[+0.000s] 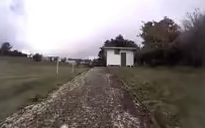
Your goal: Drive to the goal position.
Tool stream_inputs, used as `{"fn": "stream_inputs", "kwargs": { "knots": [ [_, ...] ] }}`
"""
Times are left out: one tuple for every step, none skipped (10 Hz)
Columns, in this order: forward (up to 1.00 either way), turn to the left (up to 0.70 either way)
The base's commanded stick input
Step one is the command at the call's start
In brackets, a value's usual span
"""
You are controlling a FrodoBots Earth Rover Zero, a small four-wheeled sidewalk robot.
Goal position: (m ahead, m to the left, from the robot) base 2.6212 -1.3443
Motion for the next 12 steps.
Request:
{"fn": "stream_inputs", "kwargs": {
  "knots": [
    [0.70,0.00],
    [0.70,0.00],
    [0.70,0.00],
    [0.70,0.00],
    [0.70,0.00],
    [0.70,0.00],
    [0.70,0.00],
    [0.70,0.00],
    [0.70,0.00],
    [0.70,0.00],
    [0.70,0.00],
    [0.70,0.00]
  ]
}}
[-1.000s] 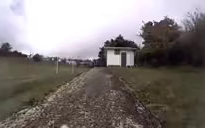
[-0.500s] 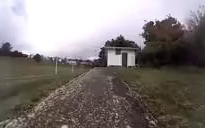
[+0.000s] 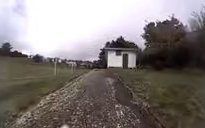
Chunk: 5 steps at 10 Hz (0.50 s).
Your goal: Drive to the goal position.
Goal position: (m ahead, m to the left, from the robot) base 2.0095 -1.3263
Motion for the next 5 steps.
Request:
{"fn": "stream_inputs", "kwargs": {
  "knots": [
    [0.70,0.00],
    [0.70,0.00],
    [0.70,0.00],
    [0.70,0.00],
    [0.70,0.00]
  ]
}}
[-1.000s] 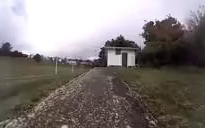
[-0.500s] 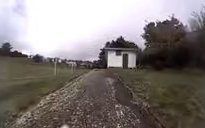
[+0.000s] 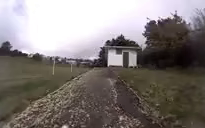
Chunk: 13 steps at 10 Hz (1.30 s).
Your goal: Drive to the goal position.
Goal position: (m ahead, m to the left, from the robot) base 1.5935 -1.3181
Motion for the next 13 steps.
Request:
{"fn": "stream_inputs", "kwargs": {
  "knots": [
    [0.70,0.00],
    [0.70,0.00],
    [0.70,0.00],
    [0.70,0.00],
    [0.70,0.00],
    [0.70,0.00],
    [0.70,0.00],
    [0.70,0.00],
    [0.70,0.00],
    [0.70,0.00],
    [0.70,0.00],
    [0.70,-0.03],
    [0.70,-0.29]
  ]
}}
